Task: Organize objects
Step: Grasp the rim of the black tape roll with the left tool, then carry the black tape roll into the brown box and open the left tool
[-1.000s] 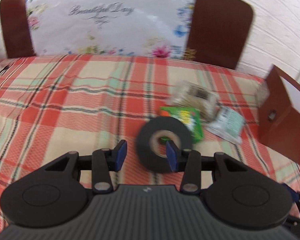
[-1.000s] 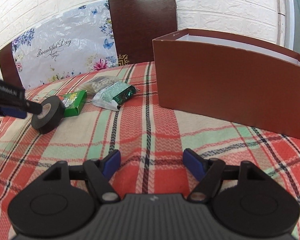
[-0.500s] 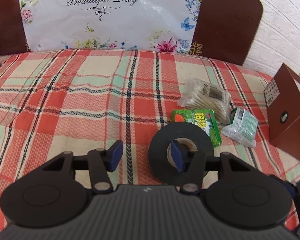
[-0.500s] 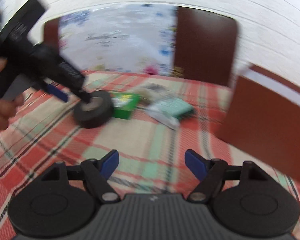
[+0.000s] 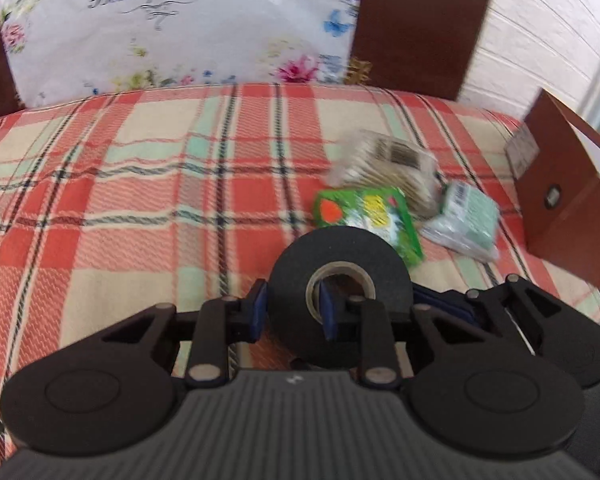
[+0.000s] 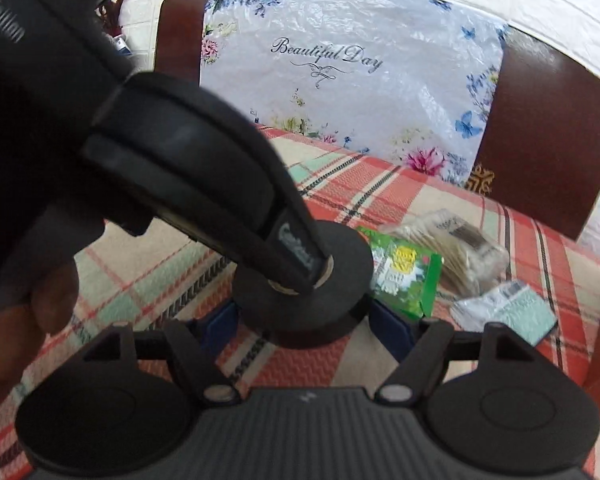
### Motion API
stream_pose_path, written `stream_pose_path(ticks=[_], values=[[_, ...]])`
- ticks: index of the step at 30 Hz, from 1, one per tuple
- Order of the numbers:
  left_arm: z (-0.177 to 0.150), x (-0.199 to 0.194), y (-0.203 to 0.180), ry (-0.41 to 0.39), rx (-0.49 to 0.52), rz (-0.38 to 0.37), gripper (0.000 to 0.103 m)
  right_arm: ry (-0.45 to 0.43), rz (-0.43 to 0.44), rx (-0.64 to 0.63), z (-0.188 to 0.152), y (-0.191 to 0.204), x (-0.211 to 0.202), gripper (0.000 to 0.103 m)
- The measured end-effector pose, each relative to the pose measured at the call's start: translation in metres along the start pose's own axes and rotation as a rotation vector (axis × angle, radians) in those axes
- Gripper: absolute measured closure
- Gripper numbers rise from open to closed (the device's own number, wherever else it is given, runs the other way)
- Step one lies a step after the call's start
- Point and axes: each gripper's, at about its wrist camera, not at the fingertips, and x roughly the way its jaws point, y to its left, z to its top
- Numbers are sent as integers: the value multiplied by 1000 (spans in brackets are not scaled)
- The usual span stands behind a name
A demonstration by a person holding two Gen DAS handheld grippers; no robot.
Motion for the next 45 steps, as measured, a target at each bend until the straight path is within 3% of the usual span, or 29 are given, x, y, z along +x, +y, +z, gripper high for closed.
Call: stream_pose_path(ticks=[6, 9, 16, 21, 26, 27, 28, 29, 31, 34, 39, 45], values=[[-33, -13, -64, 47, 138, -101, 72, 43, -12, 130, -50, -33, -60, 36], [-47, -19, -108, 59, 220, -155, 72, 43, -71, 183, -82, -52, -97, 40], [-64, -23, -191, 66, 357, -181, 71, 45, -187, 290, -118, -88, -141, 39], [-68, -21, -209, 75, 386, -146, 68, 26, -201, 300, -128, -97, -150, 38], [-68, -21, -205, 54, 403, -57, 44, 8, -204, 270, -130, -90, -146, 33], [-68, -20, -203, 57, 399, -54, 43, 5, -205, 271, -130, -89, -144, 32], [-67, -19, -201, 61, 395, -59, 44, 3, -204, 273, -129, -89, -143, 32], [-67, -18, -201, 61, 397, -62, 50, 6, -203, 274, -128, -89, -141, 31], [-65, -21, -203, 77, 412, -105, 72, 1, -198, 265, -126, -87, -140, 33], [-52, -38, -210, 32, 431, -115, 73, -41, -202, 291, -121, -89, -148, 34], [-3, -67, -239, -109, 454, -207, 74, -215, -349, 267, -98, -111, -173, 34], [35, -57, -290, -195, 488, -247, 73, -296, -473, 281, -73, -164, -178, 34]])
